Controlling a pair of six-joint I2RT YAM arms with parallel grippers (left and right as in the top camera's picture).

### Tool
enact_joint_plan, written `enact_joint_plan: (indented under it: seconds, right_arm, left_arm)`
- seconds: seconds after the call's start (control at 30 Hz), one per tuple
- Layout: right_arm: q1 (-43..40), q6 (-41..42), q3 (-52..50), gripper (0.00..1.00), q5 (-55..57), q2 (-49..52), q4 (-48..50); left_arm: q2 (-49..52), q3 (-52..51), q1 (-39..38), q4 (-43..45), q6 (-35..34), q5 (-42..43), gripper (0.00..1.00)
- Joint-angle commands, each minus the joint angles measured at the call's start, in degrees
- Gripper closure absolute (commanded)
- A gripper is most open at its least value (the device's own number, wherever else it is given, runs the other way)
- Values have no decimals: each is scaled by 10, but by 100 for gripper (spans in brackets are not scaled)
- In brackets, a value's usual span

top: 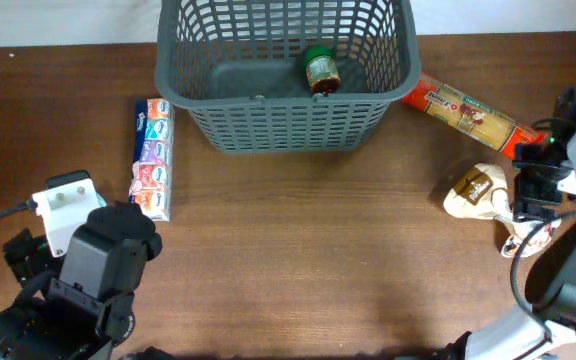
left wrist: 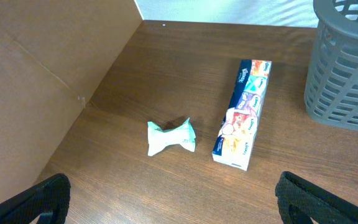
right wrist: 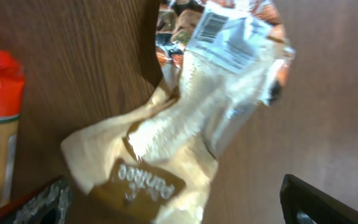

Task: Pack container
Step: 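Lower the right gripper onto the clear bag and close on it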

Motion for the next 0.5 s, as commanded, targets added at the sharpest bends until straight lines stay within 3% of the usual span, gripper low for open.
enact_joint_plan:
  seconds: [0.0, 0.2, 0.47]
  right_arm:
    - [-1, 46, -4, 1, -9, 16, 1]
    - [-2, 121, -4, 1, -11, 17, 9]
    - [-1, 150, -11, 1, -8, 20, 26]
  left_arm:
    - [1, 4, -1, 0, 3, -3, 1]
    - [1, 4, -1, 0, 3, -3, 1]
    - [1, 4, -1, 0, 3, -3, 1]
